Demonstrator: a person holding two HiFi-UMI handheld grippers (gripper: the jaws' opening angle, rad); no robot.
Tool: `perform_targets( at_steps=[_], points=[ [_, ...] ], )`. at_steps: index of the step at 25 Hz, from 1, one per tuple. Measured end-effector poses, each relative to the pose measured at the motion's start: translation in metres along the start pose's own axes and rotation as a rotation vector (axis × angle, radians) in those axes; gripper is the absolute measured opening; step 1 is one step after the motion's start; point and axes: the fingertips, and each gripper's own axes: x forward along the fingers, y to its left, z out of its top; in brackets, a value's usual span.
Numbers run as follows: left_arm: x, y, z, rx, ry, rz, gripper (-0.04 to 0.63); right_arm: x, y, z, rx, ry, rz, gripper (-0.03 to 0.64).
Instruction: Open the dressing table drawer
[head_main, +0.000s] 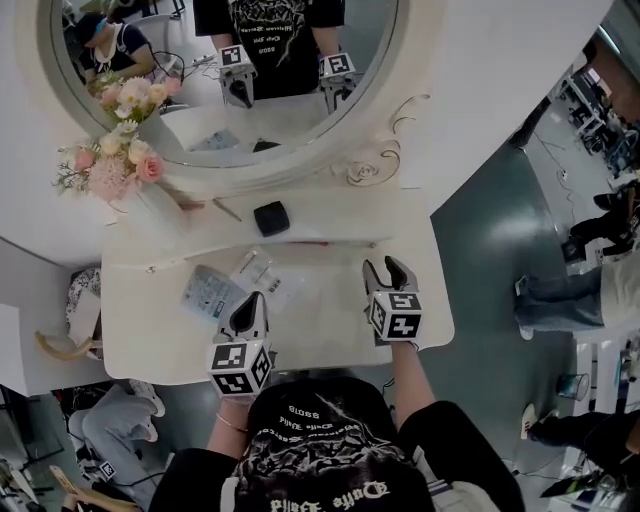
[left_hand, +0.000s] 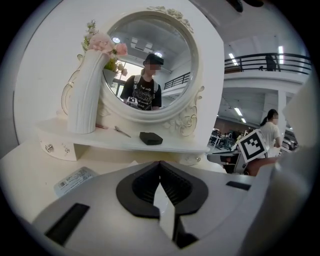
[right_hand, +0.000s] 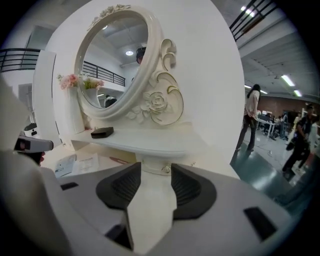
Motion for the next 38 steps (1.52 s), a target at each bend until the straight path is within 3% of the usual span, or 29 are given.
perform_targets(
  at_steps=[19,22,30,38],
  points=[
    [0.009,0.015,-0.002,-0.059,0.016,0.157,0.015,0.065,-0.025,-0.018,-0.066,0.148,0.019,0.176],
    [0.010,0.015,-0.002,-0.053,0.019,0.164,0.015,0.069,-0.028,-0.018,-0.071,0.145,0.011,0.135],
    [0.011,0.016,-0.002,-0.038,0.030,0.172,0.015,0.075,-0.025,-0.020,-0.065,0.151,0.009,0.101],
    [0.010,0.018,-0.004,-0.038,0.034,0.177,0.015,0.074,-0.025,-0.021,-0.065,0.152,0.007,0.100]
  ],
)
